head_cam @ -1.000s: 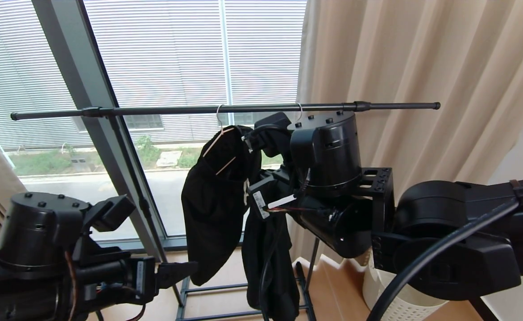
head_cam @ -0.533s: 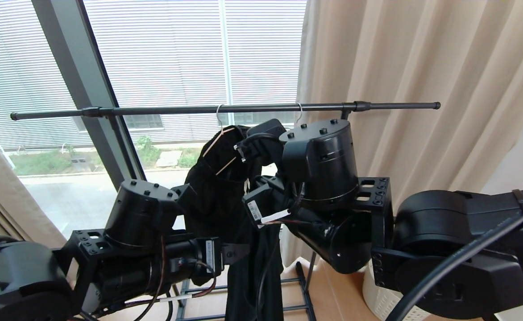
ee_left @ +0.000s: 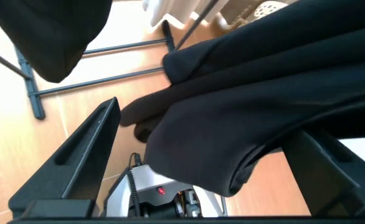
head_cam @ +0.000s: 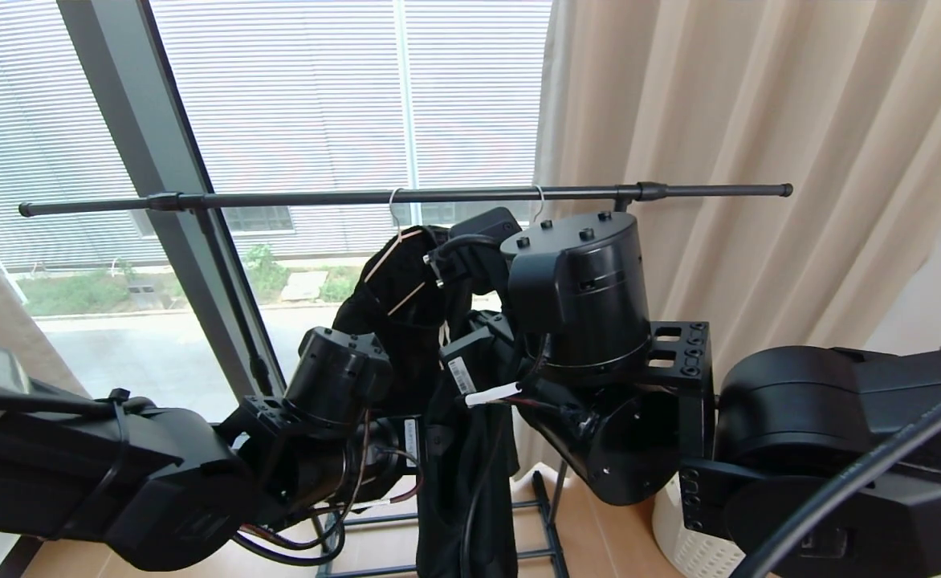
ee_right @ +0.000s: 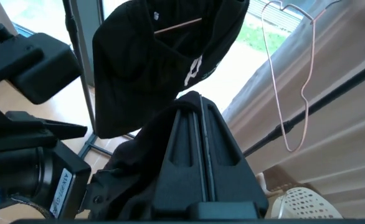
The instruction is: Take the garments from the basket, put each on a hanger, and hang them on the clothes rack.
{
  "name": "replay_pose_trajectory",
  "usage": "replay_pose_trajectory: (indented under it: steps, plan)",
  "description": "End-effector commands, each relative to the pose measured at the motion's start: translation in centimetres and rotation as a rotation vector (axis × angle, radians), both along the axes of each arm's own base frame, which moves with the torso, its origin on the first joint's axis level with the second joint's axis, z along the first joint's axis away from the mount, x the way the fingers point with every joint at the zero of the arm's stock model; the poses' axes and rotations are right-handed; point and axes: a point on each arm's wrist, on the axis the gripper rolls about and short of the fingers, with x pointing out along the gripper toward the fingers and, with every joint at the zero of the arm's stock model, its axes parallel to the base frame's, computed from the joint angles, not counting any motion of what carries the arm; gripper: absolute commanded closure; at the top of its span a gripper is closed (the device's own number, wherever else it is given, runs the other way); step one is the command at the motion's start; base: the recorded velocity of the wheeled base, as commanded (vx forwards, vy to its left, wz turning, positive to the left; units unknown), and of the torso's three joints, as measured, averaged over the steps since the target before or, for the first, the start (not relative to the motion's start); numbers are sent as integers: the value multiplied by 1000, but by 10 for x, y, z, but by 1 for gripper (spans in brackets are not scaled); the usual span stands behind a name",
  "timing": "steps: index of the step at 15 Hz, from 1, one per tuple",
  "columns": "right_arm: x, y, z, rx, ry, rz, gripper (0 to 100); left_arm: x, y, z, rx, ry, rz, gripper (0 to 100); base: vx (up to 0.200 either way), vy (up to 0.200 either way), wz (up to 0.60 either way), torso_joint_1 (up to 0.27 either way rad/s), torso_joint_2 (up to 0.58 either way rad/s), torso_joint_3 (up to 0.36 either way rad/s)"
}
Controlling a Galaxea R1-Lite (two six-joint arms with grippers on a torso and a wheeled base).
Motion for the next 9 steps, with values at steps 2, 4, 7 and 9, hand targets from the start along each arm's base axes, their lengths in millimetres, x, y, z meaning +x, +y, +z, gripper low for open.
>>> replay_pose_trajectory:
  steps: [2,4,7,9]
  plan:
    - [-2,-3,10,26,-15,-8,100,3,-8,-21,45,48,-12,0,0,0,0,0,0,0]
    - [-3,-6,15,34,-21,-13,100,3,-11,-34,70,80,-16,0,0,0,0,0,0,0]
    - [5,-6,14,35,-27,-45,100,-13,-17,-44,109,111,-56,0,0,0,0,0,0,0]
    - [8,-8,16,46,-30,-57,100,-21,-23,-57,145,145,-83,0,0,0,0,0,0,0]
